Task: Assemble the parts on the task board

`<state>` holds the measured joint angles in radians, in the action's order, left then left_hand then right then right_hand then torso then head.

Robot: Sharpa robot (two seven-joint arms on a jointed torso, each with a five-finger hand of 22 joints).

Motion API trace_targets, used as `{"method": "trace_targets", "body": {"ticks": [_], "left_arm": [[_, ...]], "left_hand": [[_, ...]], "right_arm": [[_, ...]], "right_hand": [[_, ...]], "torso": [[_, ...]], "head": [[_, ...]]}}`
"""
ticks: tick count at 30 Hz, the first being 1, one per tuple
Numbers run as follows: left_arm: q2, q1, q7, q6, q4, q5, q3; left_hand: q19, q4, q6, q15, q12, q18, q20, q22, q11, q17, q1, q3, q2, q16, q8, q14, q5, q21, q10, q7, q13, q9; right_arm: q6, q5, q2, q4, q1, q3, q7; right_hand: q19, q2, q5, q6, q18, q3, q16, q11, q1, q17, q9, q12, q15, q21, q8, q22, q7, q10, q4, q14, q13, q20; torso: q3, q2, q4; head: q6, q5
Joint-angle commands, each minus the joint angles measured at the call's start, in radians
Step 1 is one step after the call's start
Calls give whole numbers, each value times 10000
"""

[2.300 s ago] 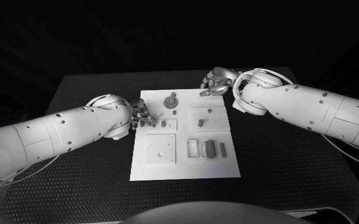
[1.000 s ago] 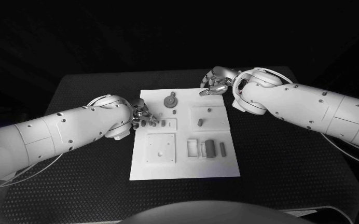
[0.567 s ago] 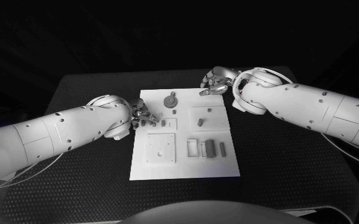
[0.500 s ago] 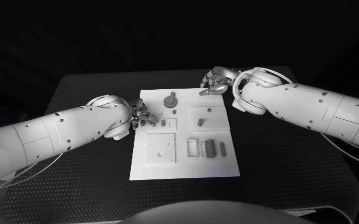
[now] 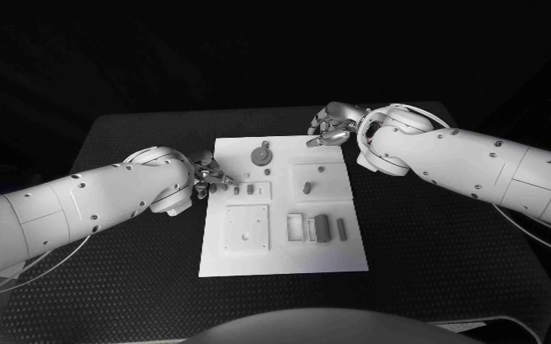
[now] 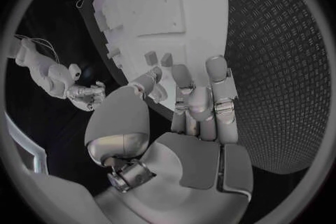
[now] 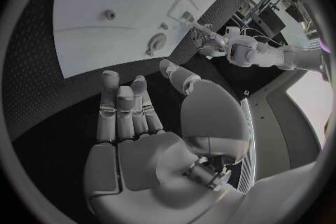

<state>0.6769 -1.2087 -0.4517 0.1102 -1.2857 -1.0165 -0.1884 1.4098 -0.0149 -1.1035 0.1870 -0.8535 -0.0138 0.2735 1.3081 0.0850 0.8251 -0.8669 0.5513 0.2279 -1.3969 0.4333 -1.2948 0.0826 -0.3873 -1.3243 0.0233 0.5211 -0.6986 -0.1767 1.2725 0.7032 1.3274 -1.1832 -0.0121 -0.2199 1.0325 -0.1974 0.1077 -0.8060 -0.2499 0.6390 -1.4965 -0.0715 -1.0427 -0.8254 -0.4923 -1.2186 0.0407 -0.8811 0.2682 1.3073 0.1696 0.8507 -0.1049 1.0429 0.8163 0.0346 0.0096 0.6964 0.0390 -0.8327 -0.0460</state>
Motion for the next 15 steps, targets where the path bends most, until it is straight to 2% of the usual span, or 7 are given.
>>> {"method": "trace_targets", "body": {"ticks": [1,2,7,10,11,13,15], "left_arm": [[136,-10,708,391,-81,715,21],[184,-13,966,420,-98,859,34],[278,-31,2500,884,-76,2115,153],[193,-30,3458,1353,51,2520,264],[162,-31,3675,1422,100,2606,269],[78,-54,3987,1169,247,2867,274],[-39,-106,4069,1191,356,2962,271]], "left_hand": [[-178,-63,400,-20,171,-6,21,141,-83,-56,-101,11,71,149,-219,134,-123,124,310,108,-13,1],[-294,-8,839,-122,316,-13,2,119,-198,-74,-199,-10,40,215,-455,209,-127,208,604,240,-66,63],[-1270,346,1346,-550,1177,57,-421,-142,-618,-447,-533,-193,-210,1111,-677,1054,-110,937,1704,625,-466,-12],[-2258,863,1821,-1045,2238,137,-852,-569,-979,-935,-911,-115,-454,2184,-947,1895,50,1741,2636,971,-981,75],[-2578,1120,1900,-1168,2648,138,-1096,-857,-1251,-1215,-1041,-69,-580,2783,-1007,2168,38,2124,2694,1130,-1191,123],[-3299,1638,2019,-1541,3373,138,-1563,-1403,-1560,-1711,-1383,114,-752,3919,-1092,2705,211,2858,2925,1133,-1532,206],[-3557,1939,2050,-1713,3780,138,-1776,-1686,-1723,-1932,-1582,246,-997,4496,-1111,2858,529,3176,3046,1148,-1714,238]], "right_arm": [[49,20,18,0,5,-3,54],[44,20,30,-1,5,-3,54],[28,20,52,-44,5,-3,47],[20,19,58,-55,5,-3,50],[13,19,62,-54,5,-3,50],[12,16,55,-64,5,-3,54],[6,15,54,-72,5,-3,56]], "right_hand": [[4,64,-31,1,-119,14,-23,33,-18,15,10,-64,-15,41,37,158,97,-51,55,-29,-12,-55],[4,64,-31,1,-119,14,-22,33,-18,15,10,-64,-15,41,37,158,97,-51,54,-29,-12,-55],[4,65,-31,1,-119,15,-22,33,-22,15,11,-64,-15,41,38,158,97,-51,51,-29,-12,-56],[4,67,-30,2,-119,16,-22,33,-24,15,11,-64,-15,41,38,158,97,-51,50,-29,-13,-56],[4,68,-30,2,-119,16,-22,33,-25,15,12,-64,-15,42,38,158,97,-51,49,-29,-13,-56],[4,68,-30,2,-119,16,-22,33,-26,15,12,-64,-16,42,39,158,97,-51,48,-29,-13,-56],[4,69,-30,1,-119,16,-22,33,-26,15,12,-64,-16,42,39,158,97,-51,48,-29,-13,-56]], "torso": [[6,-6,5],[7,-6,8],[4,-5,11],[-1,0,-1],[-3,0,1],[-4,0,2],[2,0,-6]], "head": [[16,-22],[21,-30],[61,-37],[107,-38],[120,-39],[127,-42],[156,-28]]}}
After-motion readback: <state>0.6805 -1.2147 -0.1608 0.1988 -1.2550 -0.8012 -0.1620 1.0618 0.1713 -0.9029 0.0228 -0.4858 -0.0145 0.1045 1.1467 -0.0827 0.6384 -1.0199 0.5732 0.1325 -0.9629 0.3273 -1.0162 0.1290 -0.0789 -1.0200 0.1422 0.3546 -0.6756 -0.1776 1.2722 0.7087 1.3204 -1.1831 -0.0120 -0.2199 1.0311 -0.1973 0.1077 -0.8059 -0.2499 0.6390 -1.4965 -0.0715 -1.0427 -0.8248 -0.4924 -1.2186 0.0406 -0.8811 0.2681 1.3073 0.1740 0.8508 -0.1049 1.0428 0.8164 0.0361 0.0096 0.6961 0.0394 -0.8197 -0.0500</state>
